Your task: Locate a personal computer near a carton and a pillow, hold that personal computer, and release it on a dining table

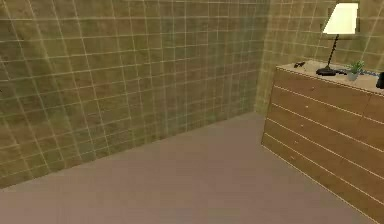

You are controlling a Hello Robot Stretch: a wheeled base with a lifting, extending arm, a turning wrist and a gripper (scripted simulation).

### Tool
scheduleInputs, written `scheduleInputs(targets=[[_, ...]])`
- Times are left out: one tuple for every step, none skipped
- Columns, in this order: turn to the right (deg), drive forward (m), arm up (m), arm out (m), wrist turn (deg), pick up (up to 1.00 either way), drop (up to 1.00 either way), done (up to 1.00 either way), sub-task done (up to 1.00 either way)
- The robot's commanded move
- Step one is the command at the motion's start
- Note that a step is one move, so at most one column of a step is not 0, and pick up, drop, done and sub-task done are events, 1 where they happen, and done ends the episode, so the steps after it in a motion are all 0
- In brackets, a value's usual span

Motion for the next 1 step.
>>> scheduleInputs(targets=[[-45.0, 0.0, 0.0, 0.0, 0.0, 0.0, 0.0, 0.0, 0.0]])
